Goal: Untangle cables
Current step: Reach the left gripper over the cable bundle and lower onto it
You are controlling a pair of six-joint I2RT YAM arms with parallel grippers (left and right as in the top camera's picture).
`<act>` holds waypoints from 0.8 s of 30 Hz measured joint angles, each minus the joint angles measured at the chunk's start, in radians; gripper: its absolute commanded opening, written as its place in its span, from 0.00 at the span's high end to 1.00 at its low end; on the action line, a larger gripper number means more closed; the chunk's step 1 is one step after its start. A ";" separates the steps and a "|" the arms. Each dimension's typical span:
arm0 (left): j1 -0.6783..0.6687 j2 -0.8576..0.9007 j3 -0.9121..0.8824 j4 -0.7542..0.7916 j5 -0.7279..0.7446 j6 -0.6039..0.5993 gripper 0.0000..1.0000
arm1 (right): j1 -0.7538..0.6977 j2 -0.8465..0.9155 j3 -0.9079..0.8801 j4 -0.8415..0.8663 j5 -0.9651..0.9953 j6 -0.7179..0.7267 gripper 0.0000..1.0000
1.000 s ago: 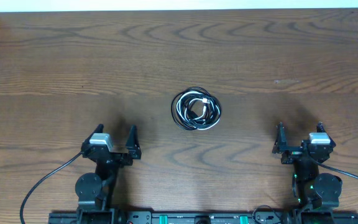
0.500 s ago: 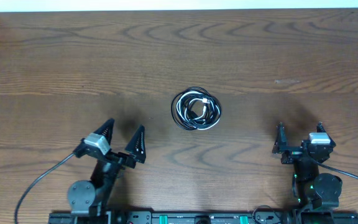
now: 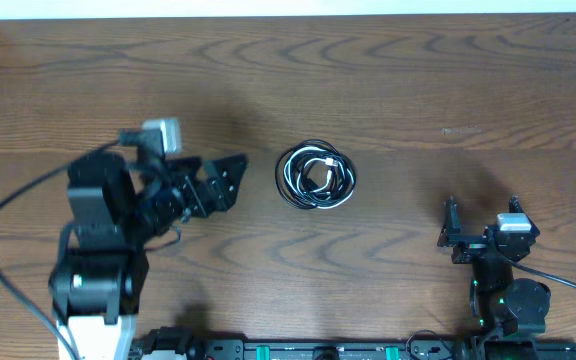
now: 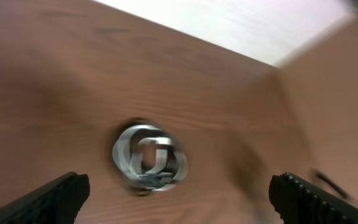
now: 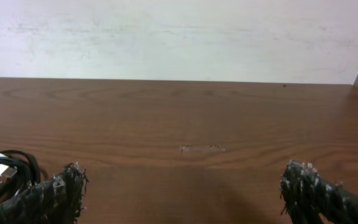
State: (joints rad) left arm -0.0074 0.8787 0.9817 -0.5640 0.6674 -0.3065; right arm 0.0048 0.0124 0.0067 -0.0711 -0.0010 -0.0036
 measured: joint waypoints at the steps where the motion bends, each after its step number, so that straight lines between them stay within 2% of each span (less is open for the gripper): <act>1: 0.000 0.027 0.021 0.002 0.048 0.006 0.02 | 0.000 0.000 0.000 0.000 0.000 0.000 0.01; 5: -0.026 0.106 0.111 -0.094 0.117 0.005 0.02 | 0.000 0.000 0.000 0.000 0.000 0.000 0.01; 6: -0.051 0.134 0.154 -0.161 0.112 0.002 0.02 | 0.000 0.000 0.000 0.000 0.000 0.000 0.01; 8: -0.106 0.179 0.238 -0.297 0.056 0.000 0.02 | 0.000 0.000 0.000 0.001 0.000 0.000 0.01; 12: -0.257 0.278 0.428 -0.530 -0.157 -0.011 0.02 | 0.000 0.000 0.000 0.000 0.000 0.000 0.01; 15: -0.367 0.342 0.496 -0.559 -0.313 -0.027 0.02 | 0.000 0.000 0.000 0.000 0.000 0.000 0.01; 17: -0.413 0.381 0.500 -0.550 -0.364 -0.043 0.02 | 0.000 0.000 0.000 0.001 0.000 0.000 0.01; 24: -0.506 0.562 0.501 -0.533 -0.405 -0.114 0.02 | 0.000 0.000 0.000 0.000 0.000 0.000 0.01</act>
State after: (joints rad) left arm -0.5133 1.4406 1.4826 -1.0973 0.2626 -0.4210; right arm 0.0048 0.0124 0.0067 -0.0708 -0.0013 -0.0040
